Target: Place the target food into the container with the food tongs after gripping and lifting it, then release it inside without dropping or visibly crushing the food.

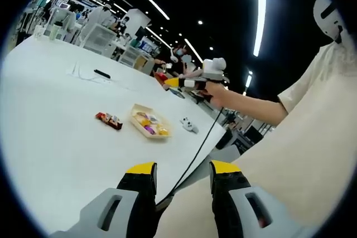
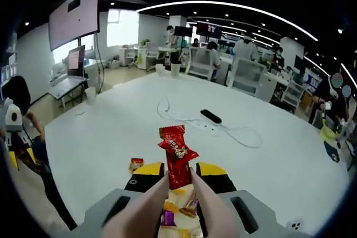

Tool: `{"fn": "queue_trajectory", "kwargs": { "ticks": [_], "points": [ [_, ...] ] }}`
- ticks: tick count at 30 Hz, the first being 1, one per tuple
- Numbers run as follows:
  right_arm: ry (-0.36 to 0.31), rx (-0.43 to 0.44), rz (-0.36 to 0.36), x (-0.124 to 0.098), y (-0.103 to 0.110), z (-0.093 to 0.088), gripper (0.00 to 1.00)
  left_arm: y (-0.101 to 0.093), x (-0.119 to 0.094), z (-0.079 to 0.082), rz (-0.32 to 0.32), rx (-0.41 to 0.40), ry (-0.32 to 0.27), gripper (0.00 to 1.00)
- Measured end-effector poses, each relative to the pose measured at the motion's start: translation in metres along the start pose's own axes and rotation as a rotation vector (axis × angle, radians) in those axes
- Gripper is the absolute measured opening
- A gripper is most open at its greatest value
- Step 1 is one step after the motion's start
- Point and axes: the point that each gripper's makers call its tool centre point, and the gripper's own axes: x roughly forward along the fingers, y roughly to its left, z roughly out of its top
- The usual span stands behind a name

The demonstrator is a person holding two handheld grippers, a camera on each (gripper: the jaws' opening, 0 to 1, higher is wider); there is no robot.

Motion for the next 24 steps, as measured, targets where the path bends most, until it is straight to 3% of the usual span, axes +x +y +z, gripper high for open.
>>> {"fn": "queue_trajectory", "kwargs": {
  "ticks": [13,24],
  "points": [
    [-0.005,0.010,-0.027,-0.002,-0.009,-0.004,0.21,0.000,0.000,-0.001,-0.002,0.000,0.010,0.37],
    [0.000,0.043,-0.069,-0.020,-0.028,-0.020,0.22,-0.004,0.005,-0.003,-0.015,0.001,0.026,0.37]
  ]
}}
